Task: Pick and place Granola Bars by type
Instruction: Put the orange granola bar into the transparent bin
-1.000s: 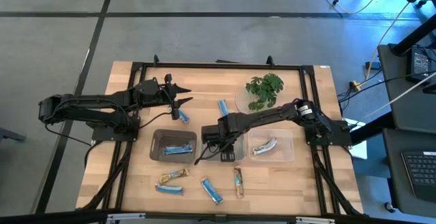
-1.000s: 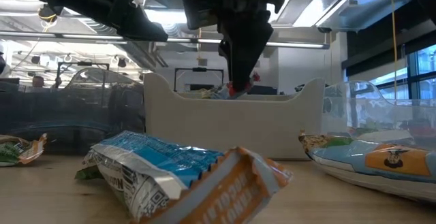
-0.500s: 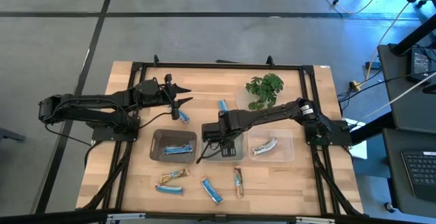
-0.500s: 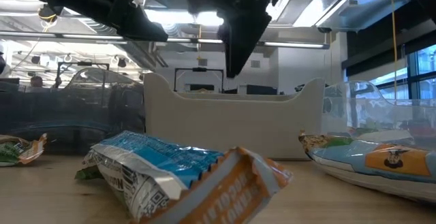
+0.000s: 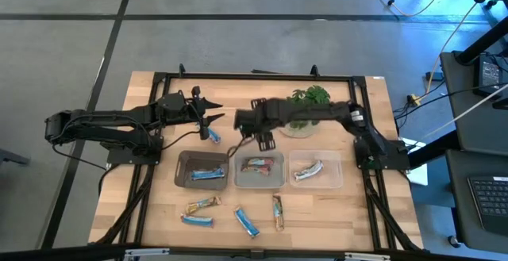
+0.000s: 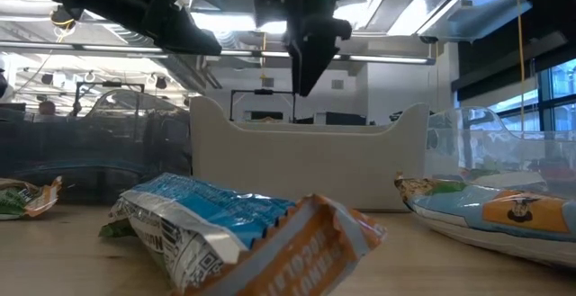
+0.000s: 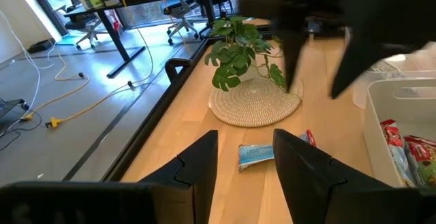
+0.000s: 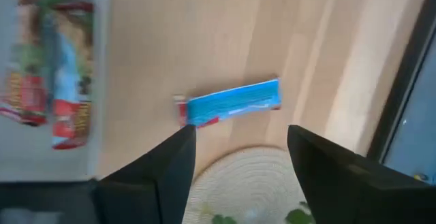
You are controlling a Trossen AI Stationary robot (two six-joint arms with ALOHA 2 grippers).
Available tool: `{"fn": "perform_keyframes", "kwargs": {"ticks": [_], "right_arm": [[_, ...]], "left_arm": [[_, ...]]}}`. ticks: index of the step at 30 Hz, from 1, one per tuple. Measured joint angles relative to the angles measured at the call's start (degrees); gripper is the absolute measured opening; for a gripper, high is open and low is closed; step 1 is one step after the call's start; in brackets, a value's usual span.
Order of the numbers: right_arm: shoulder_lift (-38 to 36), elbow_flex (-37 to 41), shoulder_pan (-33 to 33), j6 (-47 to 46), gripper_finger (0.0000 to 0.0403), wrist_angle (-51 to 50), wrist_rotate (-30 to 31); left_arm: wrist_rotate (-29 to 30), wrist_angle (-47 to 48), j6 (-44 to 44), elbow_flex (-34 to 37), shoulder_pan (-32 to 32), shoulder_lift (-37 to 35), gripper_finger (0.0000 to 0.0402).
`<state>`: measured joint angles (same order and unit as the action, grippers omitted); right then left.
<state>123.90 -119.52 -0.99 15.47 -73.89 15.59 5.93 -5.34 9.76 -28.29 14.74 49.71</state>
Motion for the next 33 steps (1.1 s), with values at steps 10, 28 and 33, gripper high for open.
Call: {"fn": "perform_keyframes", "kwargs": {"ticks": [10,28,33], "right_arm": [[-0.02,0.5,-10.15,13.49,0.0234,8.14,-14.97],[0.09,17.79,-16.11,-18.0,0.0234,23.75,-15.67],[0.07,20.32,-14.98,-24.83,0.0234,26.89,-15.14]], "left_arm": [[0.29,0.17,0.03,0.0,-0.01,0.0,0.0136],[0.63,2.62,3.08,0.0,0.0,0.0,0.0136],[0.62,2.6,3.06,0.0,0.0,0.0,0.0132]]}}
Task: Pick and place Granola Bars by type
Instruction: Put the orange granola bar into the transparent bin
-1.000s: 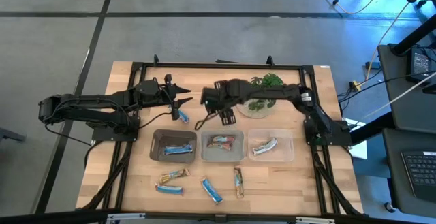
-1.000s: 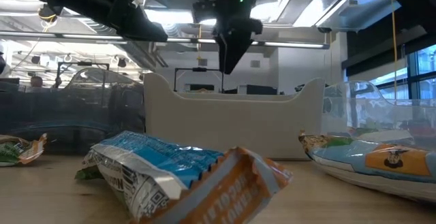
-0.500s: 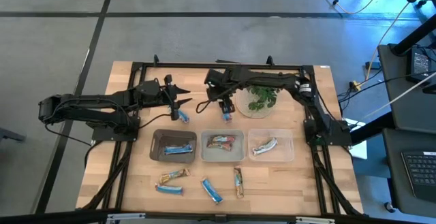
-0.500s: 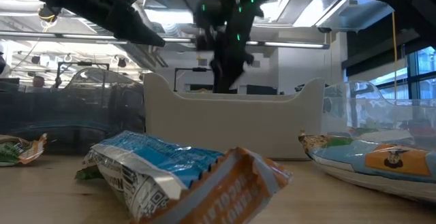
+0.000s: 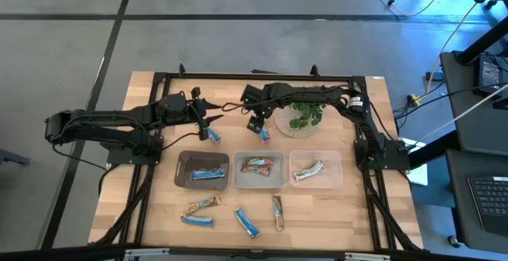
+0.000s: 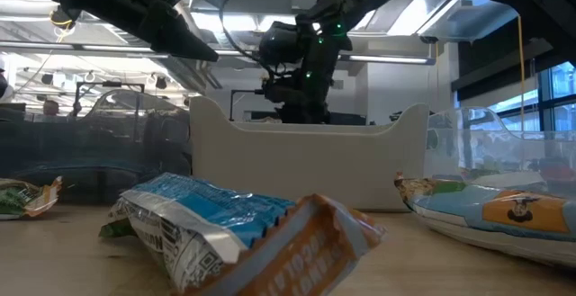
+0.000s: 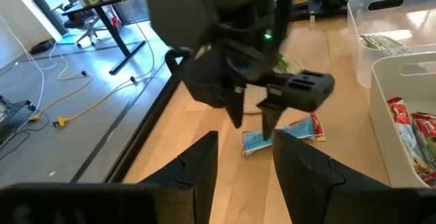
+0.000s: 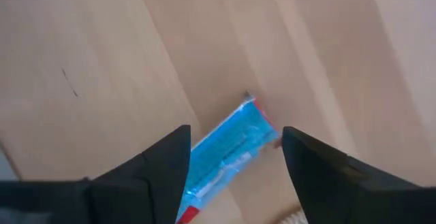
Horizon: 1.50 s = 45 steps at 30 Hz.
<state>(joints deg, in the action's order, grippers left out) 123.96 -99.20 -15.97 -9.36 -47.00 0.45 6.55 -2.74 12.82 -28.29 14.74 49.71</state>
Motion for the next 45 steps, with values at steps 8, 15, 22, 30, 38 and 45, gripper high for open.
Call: {"fn": "perform_keyframes", "kwargs": {"ticks": [8,15,22,30,38,45], "right_arm": [[0.0,3.04,1.63,-7.15,0.0234,-0.29,7.98],[-0.02,4.99,2.06,-11.46,0.0234,1.05,7.56],[-0.02,4.99,2.06,-15.4,0.0234,0.98,7.39],[-0.02,4.99,2.51,-18.7,0.0234,1.12,5.46],[-0.02,4.99,4.3,-18.93,0.0234,3.81,5.38],[-0.02,4.99,5.28,-17.3,0.0234,4.02,4.03]], "left_arm": [[-0.01,0.0,-0.01,0.0,0.0,0.0,0.0136],[-0.01,-0.02,-0.02,0.0,0.0,0.0,0.0132],[-0.01,-0.02,-0.02,0.0,0.0,0.0,0.0136],[-0.01,0.0,-0.02,0.0,0.0,0.0,0.0132],[-0.01,-0.02,-0.04,0.0,0.0,0.0,0.0136],[-0.01,-0.02,-0.04,0.0,0.0,0.0,0.0132]]}}
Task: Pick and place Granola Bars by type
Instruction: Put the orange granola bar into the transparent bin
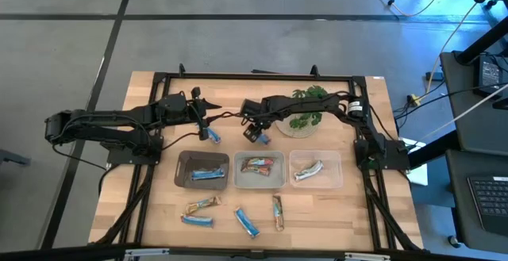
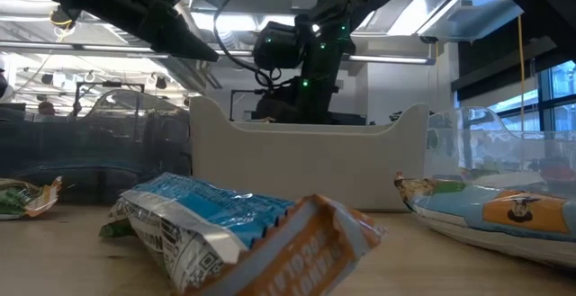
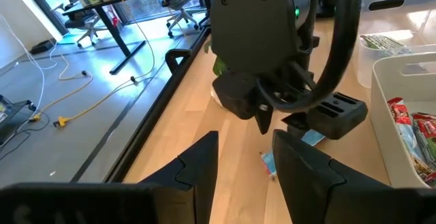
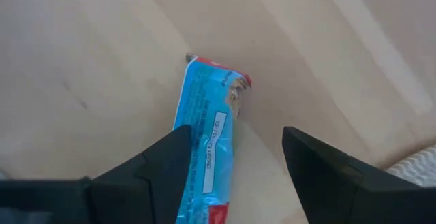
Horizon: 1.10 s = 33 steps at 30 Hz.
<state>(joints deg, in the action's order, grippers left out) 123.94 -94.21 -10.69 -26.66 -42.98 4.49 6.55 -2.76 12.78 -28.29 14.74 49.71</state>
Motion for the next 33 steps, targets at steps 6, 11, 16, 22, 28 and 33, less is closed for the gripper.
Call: {"fn": "perform_keyframes", "kwargs": {"ticks": [6,11,16,22,28,33], "right_arm": [[0.02,0.0,0.92,3.49,0.0234,-0.02,-0.72],[0.02,0.0,1.0,7.16,0.0234,0.2,-0.82],[0.02,-0.02,0.97,11.14,0.0234,0.28,0.54],[0.02,-0.02,-0.19,13.45,0.0234,0.6,8.82],[0.04,-0.02,-2.94,13.71,0.0234,3.39,9.02],[0.04,-0.02,-5.22,17.55,0.0234,4.18,8.93]], "left_arm": [[0.0,0.01,0.0,0.0,0.0,0.0,0.0136],[0.0,0.0,0.0,0.0,0.0,0.0,0.0135],[0.01,0.01,0.0,0.0,0.0,0.0,0.0132],[0.0,0.02,0.0,0.0,0.0,0.0,0.0136],[0.0,0.01,0.0,0.0,0.0,0.0,0.0134],[0.02,0.02,0.0,0.0,0.0,0.0,0.0133]]}}
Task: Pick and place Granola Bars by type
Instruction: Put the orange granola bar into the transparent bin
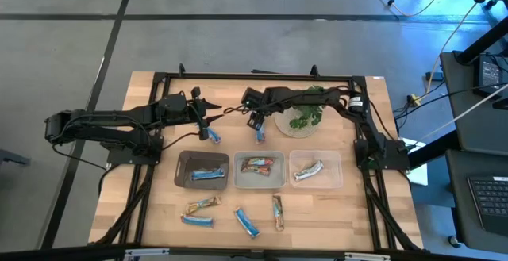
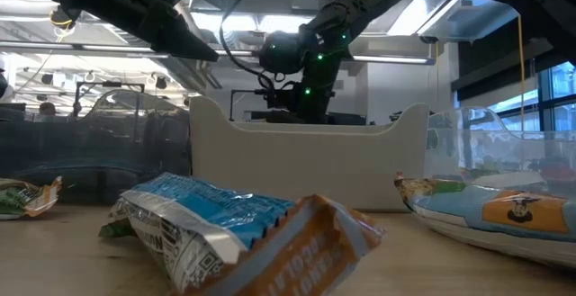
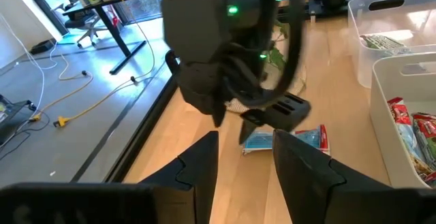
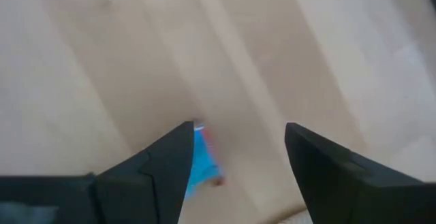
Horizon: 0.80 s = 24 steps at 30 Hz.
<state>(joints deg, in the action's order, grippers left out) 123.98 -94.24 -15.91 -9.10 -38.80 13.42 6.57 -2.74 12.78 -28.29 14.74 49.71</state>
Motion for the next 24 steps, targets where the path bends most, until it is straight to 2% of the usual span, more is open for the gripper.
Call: {"fn": "perform_keyframes", "kwargs": {"ticks": [2,6,13,18,24], "right_arm": [[-0.27,-0.02,-0.76,-1.41,0.0234,-1.0,-2.87],[-0.72,-0.17,-1.17,-11.24,0.0234,-3.87,-11.55],[-0.68,-0.09,1.75,-17.95,0.0234,-7.22,-6.63],[0.17,-0.08,3.28,-24.64,0.0234,-6.85,-6.4],[1.28,-0.05,3.81,-27.99,0.0234,-5.47,-7.6]], "left_arm": [[-0.01,0.0,0.0,0.0,0.0,0.0,0.0135],[-0.02,0.0,0.0,0.0,0.0,0.0,0.0136],[0.0,0.0,0.46,0.0,0.0,0.0,0.0132],[0.0,0.02,0.46,0.0,0.0,0.0,0.0135],[0.0,0.08,0.46,0.0,0.0,0.0,0.0135]]}}
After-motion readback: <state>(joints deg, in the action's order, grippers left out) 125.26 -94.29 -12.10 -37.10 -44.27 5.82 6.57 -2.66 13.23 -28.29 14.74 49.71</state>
